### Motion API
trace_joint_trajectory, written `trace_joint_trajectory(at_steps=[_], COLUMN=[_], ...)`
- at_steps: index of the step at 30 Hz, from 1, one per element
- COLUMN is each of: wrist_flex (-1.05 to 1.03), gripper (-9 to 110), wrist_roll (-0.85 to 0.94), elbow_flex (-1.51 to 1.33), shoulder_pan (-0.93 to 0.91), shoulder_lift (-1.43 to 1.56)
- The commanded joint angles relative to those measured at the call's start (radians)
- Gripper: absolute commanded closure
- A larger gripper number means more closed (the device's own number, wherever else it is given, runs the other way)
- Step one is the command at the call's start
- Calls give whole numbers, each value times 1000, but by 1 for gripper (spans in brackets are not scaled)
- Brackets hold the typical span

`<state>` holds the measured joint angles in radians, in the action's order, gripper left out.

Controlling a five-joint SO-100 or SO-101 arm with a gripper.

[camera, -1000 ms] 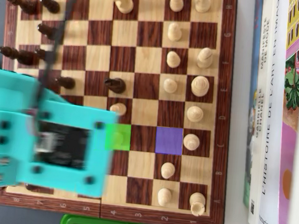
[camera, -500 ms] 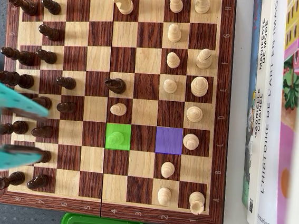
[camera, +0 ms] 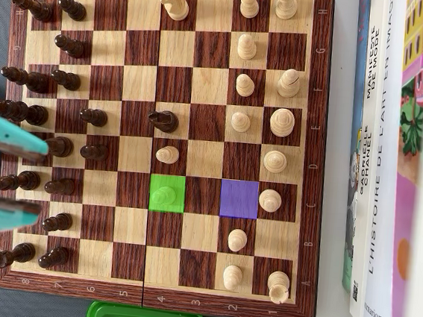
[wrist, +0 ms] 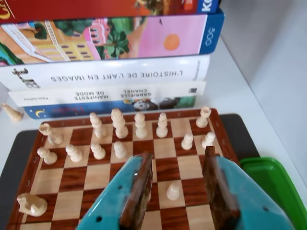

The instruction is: Play chess

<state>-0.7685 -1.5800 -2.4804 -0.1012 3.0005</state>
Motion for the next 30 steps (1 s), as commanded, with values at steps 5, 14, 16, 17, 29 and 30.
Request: trace_joint_trajectory(at_steps=[5,14,16,17,29,30], wrist_flex=[279,480,514,526,736,762], gripper=[86,86,86,86,86,86], wrist_roll=[-8,-3,-2,-2,-3,-2], elbow_flex=[-161,-290,-318,-330,-477,-488], shoulder_pan=[49,97,110,112,120,118], shoulder_lift=[123,212,230,239,344,344])
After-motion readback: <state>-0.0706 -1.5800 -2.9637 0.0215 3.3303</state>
